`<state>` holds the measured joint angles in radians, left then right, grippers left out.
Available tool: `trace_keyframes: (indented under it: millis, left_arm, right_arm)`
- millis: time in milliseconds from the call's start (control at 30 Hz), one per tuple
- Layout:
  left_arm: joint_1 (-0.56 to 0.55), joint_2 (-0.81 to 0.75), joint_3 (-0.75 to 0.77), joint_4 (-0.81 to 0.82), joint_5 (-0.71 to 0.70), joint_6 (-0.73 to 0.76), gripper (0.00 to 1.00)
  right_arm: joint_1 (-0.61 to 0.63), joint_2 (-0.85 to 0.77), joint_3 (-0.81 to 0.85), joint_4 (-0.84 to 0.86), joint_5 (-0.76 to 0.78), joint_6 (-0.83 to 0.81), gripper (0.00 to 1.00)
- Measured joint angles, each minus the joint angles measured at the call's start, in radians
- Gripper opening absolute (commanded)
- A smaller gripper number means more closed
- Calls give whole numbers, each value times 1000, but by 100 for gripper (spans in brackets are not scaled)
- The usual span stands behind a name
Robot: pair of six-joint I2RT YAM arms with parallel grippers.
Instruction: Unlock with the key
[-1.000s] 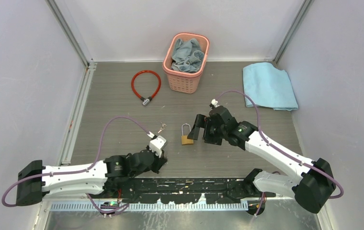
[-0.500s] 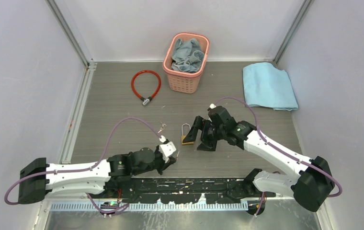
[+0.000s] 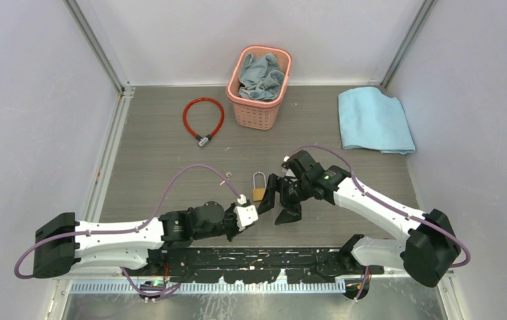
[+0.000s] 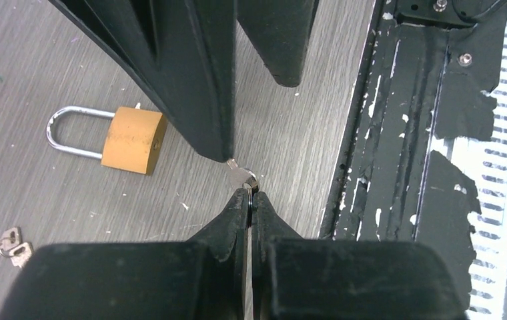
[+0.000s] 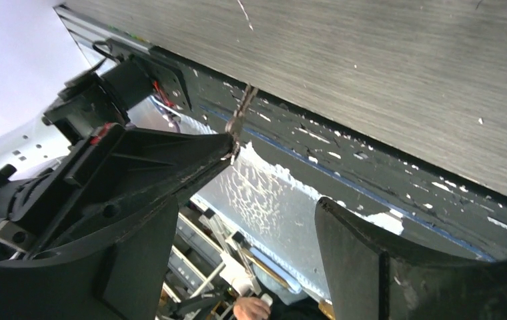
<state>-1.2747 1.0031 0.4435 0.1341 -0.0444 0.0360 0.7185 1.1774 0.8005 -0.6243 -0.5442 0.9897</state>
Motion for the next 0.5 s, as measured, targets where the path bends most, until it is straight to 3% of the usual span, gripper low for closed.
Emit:
trace_keyframes:
  millis: [500]
  left_arm:
    - [-3, 17, 30, -1, 29, 157, 0]
  right_arm:
    - [0, 17, 89, -129, -83, -113, 78]
